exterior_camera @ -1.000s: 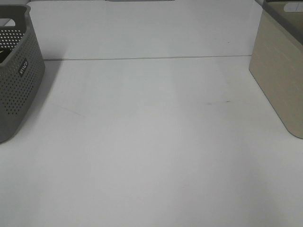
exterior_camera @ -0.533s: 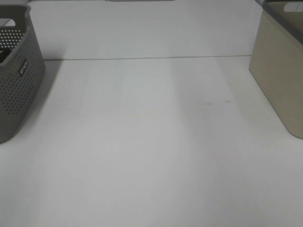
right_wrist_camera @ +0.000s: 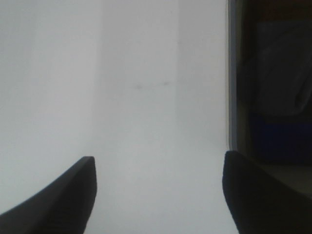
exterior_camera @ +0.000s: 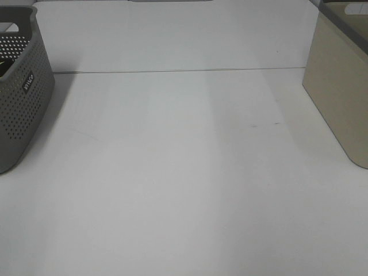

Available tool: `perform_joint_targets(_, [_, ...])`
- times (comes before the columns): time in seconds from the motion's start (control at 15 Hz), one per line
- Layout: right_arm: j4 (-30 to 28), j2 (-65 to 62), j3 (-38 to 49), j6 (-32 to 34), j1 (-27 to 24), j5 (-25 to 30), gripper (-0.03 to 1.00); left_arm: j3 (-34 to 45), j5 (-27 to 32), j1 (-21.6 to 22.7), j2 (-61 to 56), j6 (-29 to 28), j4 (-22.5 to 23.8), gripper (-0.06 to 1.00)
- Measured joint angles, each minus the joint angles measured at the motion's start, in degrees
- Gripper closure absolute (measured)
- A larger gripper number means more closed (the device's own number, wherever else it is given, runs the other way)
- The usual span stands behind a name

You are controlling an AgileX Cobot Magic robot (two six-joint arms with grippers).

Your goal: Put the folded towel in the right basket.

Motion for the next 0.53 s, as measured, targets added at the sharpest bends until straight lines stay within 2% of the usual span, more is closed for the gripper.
perform_joint_targets(0.07, [-0.5,-1.8,2.5,0.0,0.0,0.0,0.29,0.0,0.0,0.0,0.0,0.0,0.0,-0.04])
perform_joint_targets(0.27, [-2.3,-14.4,20.9,0.2,0.0,0.0,0.29,0.0,0.0,0.0,0.0,0.0,0.0,-0.04])
perform_joint_targets(0.53, [-2.5,-31.8,41.1,0.2,0.0,0.0,0.29,0.0,0.0,0.0,0.0,0.0,0.0,-0.04])
